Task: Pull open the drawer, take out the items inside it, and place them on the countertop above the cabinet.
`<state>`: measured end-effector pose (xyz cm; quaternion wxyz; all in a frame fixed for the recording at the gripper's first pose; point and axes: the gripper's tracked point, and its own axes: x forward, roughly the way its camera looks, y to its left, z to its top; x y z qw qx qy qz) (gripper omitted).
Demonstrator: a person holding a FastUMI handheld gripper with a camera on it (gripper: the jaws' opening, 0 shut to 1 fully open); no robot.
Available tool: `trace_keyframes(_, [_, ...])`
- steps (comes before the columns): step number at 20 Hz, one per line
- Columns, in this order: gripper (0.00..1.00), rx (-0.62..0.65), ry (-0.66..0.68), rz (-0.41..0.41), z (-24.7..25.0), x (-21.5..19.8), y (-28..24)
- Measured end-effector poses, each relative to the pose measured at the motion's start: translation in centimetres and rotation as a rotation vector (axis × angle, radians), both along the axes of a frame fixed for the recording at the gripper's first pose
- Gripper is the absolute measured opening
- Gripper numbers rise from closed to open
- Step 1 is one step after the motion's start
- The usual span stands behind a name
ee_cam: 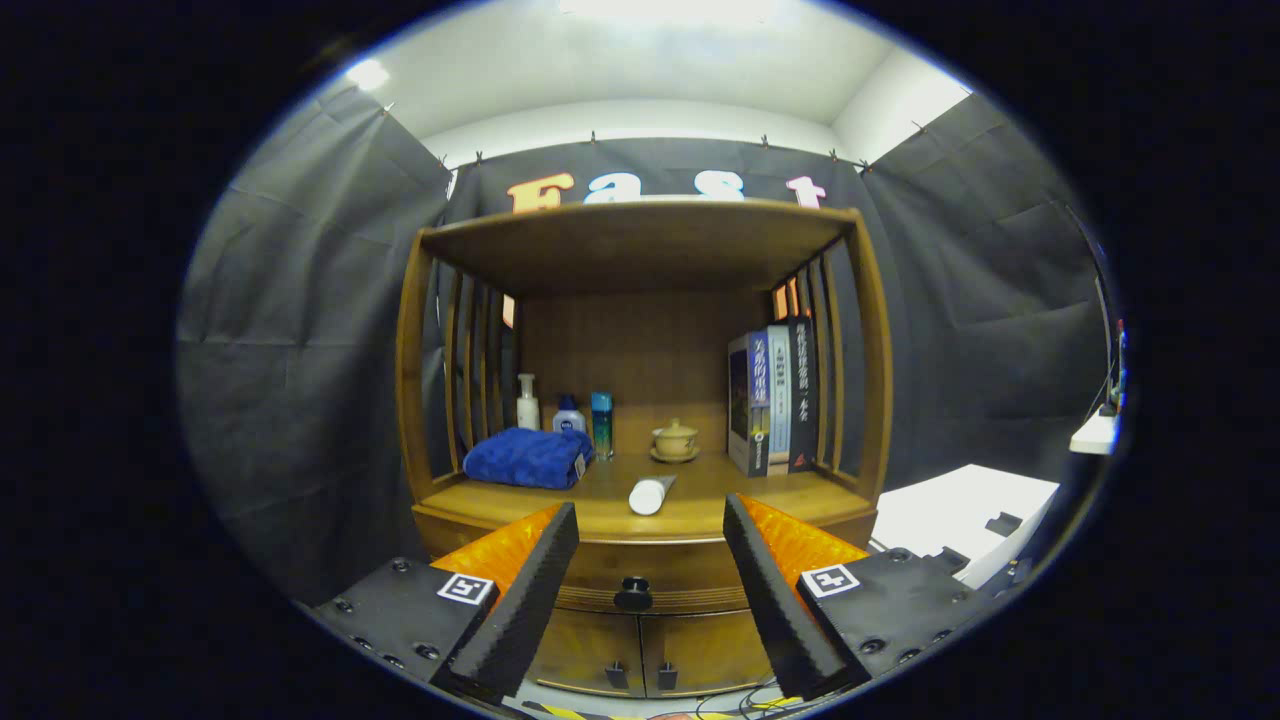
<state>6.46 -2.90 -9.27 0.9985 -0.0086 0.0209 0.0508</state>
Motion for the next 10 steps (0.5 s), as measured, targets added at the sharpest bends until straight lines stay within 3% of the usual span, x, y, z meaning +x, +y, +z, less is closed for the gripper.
trace_keyframes(5, [0.96, 0.030, -0.075, -0.036, 5.9, -7.0, -3.4])
trace_keyframes(10, [0.96, -0.012, -0.072, -0.093, 7.9, -11.5, -7.1])
